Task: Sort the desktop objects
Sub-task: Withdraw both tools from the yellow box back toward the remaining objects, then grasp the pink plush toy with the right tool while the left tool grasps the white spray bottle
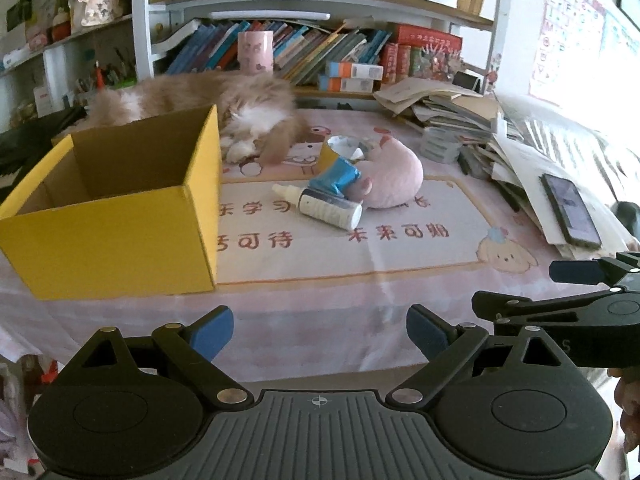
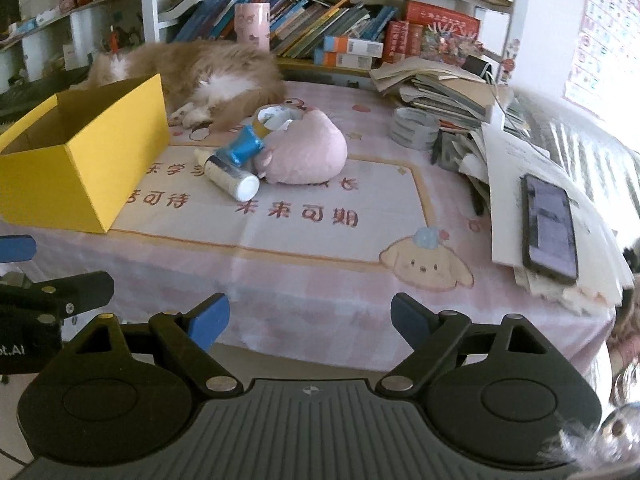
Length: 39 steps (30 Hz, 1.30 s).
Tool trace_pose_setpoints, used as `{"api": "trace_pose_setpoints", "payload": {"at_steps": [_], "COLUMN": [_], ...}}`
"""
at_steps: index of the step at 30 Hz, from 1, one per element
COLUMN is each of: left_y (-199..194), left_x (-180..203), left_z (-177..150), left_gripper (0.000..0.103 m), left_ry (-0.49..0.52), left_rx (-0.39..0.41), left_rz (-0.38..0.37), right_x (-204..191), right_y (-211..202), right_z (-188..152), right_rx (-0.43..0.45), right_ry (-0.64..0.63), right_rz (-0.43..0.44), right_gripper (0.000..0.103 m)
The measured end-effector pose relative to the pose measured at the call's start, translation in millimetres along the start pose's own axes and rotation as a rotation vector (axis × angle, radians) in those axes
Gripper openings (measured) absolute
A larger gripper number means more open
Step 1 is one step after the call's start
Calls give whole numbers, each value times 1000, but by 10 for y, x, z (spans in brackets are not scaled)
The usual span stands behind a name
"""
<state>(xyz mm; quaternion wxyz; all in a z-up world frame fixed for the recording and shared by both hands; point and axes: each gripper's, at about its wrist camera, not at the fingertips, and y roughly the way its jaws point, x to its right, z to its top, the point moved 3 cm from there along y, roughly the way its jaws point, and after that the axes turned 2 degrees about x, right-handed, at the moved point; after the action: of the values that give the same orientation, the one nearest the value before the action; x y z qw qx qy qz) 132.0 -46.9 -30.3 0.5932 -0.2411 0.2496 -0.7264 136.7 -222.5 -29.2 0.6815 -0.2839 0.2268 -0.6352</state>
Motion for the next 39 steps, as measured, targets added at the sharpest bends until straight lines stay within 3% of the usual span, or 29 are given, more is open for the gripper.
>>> {"api": "trace_pose_setpoints", "payload": {"at_steps": [11, 22, 28, 33, 39], "left_y": [474, 784, 971, 1113, 1284], "left_x": [307, 262, 260, 295, 241], "left_z": [258, 585, 633, 705, 793], "left_gripper": [96, 96, 96, 95, 95], "left_ry": [10, -46, -109, -101, -118], "left_rx": [3, 2, -11, -9, -14], "left_rz": [84, 193, 221, 233, 254], "right_x": [450, 618, 580, 562, 607], "right_y": [537, 1239, 1624, 1979, 2223], "right_z": [352, 967, 1227, 1360, 1324], "right_rx": [3, 31, 7, -44, -110], "right_ry": [15, 66, 99, 163, 286], "right_rz": [70, 202, 245, 280, 392], "right_gripper": [87, 87, 87, 87, 86]}}
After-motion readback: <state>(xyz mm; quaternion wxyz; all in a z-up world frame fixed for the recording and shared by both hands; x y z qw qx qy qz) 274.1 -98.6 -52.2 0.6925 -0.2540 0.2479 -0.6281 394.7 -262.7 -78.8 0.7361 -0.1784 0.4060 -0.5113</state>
